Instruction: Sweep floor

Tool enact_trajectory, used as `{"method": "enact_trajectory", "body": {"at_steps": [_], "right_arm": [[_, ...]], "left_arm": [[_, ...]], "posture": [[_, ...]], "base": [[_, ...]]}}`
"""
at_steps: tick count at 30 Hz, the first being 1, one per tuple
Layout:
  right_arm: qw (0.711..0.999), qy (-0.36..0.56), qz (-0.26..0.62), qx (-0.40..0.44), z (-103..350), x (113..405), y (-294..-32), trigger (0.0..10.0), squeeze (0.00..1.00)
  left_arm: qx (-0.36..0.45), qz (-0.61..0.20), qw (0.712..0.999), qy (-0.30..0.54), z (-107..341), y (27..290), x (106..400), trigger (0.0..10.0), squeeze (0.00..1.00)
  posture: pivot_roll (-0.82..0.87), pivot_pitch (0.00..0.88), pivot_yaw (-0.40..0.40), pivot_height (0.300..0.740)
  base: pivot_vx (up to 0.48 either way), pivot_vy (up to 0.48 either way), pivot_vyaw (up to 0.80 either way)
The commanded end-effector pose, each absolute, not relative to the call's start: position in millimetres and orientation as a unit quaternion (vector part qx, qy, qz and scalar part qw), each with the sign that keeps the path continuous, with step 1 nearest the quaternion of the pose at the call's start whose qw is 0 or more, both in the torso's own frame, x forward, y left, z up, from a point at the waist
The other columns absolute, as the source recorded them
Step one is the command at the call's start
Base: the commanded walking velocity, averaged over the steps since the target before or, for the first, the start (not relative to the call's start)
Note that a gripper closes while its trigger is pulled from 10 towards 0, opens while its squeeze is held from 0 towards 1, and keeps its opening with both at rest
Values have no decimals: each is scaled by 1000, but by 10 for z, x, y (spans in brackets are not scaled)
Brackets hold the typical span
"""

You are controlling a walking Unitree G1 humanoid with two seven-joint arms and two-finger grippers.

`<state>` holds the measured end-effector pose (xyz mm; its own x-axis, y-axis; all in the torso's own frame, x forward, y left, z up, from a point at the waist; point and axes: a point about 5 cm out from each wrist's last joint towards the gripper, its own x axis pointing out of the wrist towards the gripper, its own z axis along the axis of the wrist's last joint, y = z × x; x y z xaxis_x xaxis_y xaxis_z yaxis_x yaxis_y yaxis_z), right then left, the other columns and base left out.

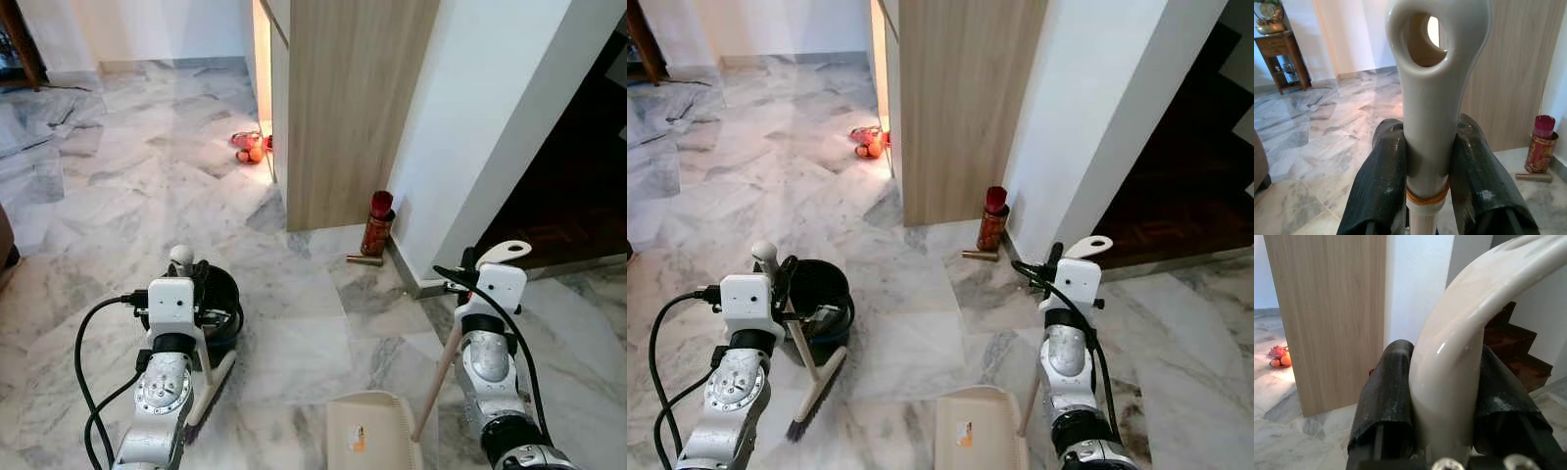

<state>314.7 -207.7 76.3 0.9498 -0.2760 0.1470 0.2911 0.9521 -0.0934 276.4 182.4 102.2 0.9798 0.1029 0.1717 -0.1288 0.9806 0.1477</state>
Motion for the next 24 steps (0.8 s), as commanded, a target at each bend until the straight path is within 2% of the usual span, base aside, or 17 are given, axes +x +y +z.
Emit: {"method": "enact_trajectory", "body": {"at_steps": [1,4,8,24], "right_arm": [[984,-84,-146,-61,865,3202,-2097,10000,0],[984,-85,-146,-60,869,3204,-2096,10000,0],[984,-85,-147,-60,869,3204,-2095,10000,0],[984,-81,-150,-59,857,3212,-2075,10000,0]], "left_arm": [[89,50,989,-104,1107,1795,2796,10000,0],[92,49,989,-102,1104,1792,2796,10000,0],[95,49,989,-102,1105,1792,2797,10000,0],[97,46,989,-103,1126,1802,2828,10000,0]], "posture": [[98,0,-52,740],[98,0,-52,740],[98,0,-52,740],[111,0,-42,740]], "base": [[0,0,-800],[0,0,-800],[0,-289,-800],[0,0,-800]]}}
